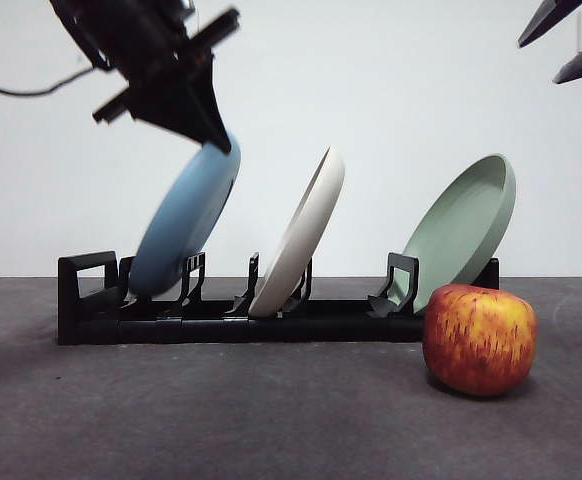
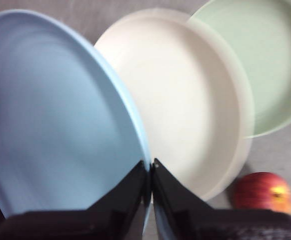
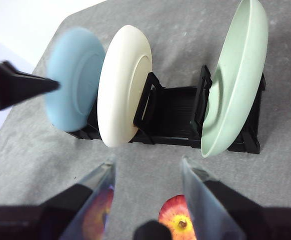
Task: Take the blue plate from the plate rack,put the plate on the table,take the apple from the table,put the apple in the plate
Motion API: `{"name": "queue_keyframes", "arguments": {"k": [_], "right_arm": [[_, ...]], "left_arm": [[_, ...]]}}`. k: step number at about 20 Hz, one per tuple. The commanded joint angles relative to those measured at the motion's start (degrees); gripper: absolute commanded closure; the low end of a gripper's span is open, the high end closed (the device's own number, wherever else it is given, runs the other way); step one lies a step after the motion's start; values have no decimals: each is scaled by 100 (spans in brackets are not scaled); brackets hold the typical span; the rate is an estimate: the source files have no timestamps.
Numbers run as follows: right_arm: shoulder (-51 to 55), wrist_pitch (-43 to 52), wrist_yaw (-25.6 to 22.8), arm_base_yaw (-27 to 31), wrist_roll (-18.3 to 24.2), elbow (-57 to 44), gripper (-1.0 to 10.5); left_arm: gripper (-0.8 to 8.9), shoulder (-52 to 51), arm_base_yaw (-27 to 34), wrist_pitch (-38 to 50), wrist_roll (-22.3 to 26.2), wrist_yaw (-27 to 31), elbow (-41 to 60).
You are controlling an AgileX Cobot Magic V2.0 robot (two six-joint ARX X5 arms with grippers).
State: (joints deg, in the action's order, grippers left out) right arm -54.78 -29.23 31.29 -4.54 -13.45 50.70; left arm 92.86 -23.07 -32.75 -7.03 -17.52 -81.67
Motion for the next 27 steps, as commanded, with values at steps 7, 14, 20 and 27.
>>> {"name": "queue_keyframes", "arguments": {"k": [7,14,20,27], "right_arm": [[-7,-144,-17,-7,153,31,725],[-7,-317,-20,-7,332,28,725],[-7,-319,-28,-7,348,28,725],[-7,-319,-31,-7,345,28,725]], "left_arm": [[821,-2033,-592,-1108,374,94,-22],[821,-2793,-2426,-2957,304,2177,-11],[822,-2693,-4435,-3195,-804,3716,258],[822,-1867,-5034,-2870,-988,4118,780]]}}
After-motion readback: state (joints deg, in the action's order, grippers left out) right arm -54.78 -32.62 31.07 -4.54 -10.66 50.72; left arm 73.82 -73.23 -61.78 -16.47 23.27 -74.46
